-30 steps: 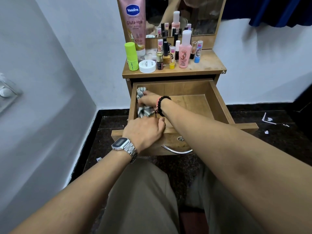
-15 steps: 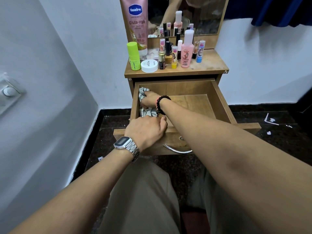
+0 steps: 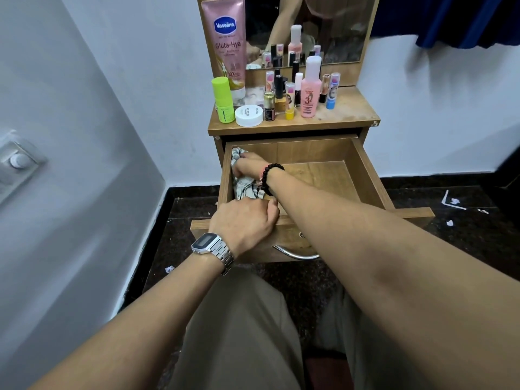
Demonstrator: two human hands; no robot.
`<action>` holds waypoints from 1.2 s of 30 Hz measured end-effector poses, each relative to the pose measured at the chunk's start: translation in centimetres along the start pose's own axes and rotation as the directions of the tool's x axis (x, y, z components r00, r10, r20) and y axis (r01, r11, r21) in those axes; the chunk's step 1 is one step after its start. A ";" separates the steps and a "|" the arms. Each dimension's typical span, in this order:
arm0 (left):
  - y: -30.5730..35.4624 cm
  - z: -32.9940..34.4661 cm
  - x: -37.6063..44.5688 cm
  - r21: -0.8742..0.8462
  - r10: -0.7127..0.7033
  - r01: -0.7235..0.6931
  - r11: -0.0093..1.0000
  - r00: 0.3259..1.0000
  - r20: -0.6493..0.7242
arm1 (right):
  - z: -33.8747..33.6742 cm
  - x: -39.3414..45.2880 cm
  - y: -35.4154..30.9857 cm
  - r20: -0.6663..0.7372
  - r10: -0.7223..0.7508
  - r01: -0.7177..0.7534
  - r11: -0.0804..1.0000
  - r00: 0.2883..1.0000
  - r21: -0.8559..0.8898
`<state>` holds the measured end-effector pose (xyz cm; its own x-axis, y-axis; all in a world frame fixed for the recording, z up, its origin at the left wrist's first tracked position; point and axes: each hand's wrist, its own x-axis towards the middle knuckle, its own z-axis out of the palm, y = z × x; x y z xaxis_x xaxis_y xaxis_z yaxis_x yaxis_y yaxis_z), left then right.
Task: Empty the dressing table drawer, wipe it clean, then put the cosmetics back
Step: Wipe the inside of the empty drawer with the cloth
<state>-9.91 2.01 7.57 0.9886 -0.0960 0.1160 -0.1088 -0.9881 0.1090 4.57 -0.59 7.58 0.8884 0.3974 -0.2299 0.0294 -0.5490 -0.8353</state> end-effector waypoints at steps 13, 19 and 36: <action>0.2 -0.4 -0.7 0.003 0.057 -0.058 0.998 0.991 -0.124 | 0.2 1.9 0.8 0.137 0.096 -0.070 0.981 0.986 -0.181; -0.1 -0.2 -0.6 -0.024 0.089 -0.092 0.995 0.989 -0.116 | -0.9 2.3 0.7 0.191 0.094 -0.118 0.986 0.977 0.118; -1.3 0.0 -1.0 0.172 0.464 -0.437 0.883 0.866 -0.183 | -0.5 -1.5 2.3 0.448 0.191 -0.215 0.977 0.873 0.002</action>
<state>-10.76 3.39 7.28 0.7869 -0.5200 0.3321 -0.5101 -0.8511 -0.1240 3.56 -2.80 6.30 0.5759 0.5718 -0.5844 -0.1631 -0.6201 -0.7674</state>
